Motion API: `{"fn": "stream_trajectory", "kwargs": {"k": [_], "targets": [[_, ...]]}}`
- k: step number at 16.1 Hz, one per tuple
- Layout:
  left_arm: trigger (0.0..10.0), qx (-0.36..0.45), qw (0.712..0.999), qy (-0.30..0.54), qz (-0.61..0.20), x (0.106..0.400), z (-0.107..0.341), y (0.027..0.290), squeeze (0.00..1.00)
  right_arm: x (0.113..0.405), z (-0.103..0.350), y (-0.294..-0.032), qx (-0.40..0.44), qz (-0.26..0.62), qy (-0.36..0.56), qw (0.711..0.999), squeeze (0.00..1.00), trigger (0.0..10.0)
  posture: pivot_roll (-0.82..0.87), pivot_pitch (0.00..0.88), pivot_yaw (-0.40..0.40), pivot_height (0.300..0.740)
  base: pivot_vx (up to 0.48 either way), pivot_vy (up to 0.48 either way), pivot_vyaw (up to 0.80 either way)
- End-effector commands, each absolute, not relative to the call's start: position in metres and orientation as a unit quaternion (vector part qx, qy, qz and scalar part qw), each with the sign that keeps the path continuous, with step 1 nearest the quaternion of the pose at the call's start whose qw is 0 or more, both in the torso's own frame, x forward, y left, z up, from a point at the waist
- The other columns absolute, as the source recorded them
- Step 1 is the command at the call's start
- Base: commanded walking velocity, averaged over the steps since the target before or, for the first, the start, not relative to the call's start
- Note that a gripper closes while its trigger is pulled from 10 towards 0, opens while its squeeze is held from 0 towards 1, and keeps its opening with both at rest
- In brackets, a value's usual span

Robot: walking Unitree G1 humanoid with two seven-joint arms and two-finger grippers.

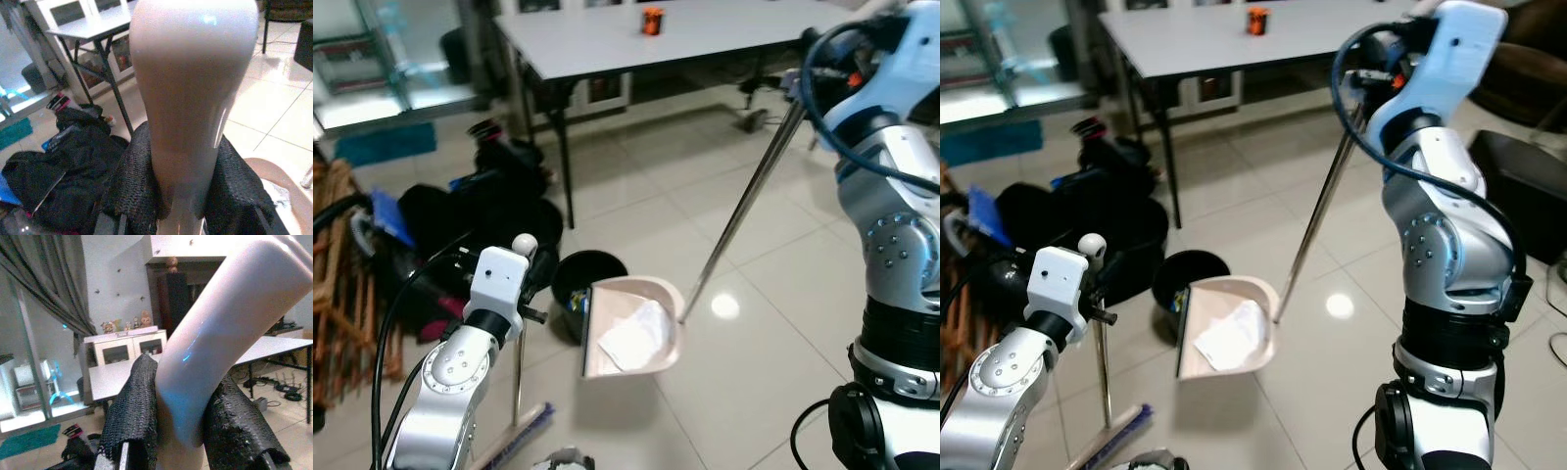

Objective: Sweep floor

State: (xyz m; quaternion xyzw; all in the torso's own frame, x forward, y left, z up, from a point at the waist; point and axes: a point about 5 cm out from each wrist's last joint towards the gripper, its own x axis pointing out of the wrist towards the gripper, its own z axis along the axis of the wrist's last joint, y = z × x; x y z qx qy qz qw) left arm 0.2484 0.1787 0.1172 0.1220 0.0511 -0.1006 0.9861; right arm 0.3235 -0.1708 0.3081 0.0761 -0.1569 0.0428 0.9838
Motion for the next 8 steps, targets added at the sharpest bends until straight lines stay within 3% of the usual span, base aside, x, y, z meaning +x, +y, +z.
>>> {"fn": "stream_trajectory", "kwargs": {"k": [1,4,8], "targets": [[10.0,0.124,0.987,0.028,-0.094,0.2507,0.1277,0.1772,0.00,0.3203,0.3196,-0.1740,0.065,0.032,-0.188,0.980,0.00,10.0,-0.02,0.039,-0.007,0.740,0.371,0.000,0.00],[10.0,0.118,0.989,0.028,-0.089,0.2507,0.1290,0.1787,0.00,0.3213,0.3202,-0.1730,0.057,0.030,-0.190,0.980,0.00,10.0,-0.01,0.039,-0.009,0.740,0.394,0.000,0.00],[10.0,0.112,0.990,0.027,-0.084,0.2504,0.1303,0.1799,0.00,0.3228,0.3197,-0.1713,0.058,0.030,-0.190,0.980,0.00,10.0,-0.01,0.036,-0.012,0.740,0.407,0.000,0.70]]}}
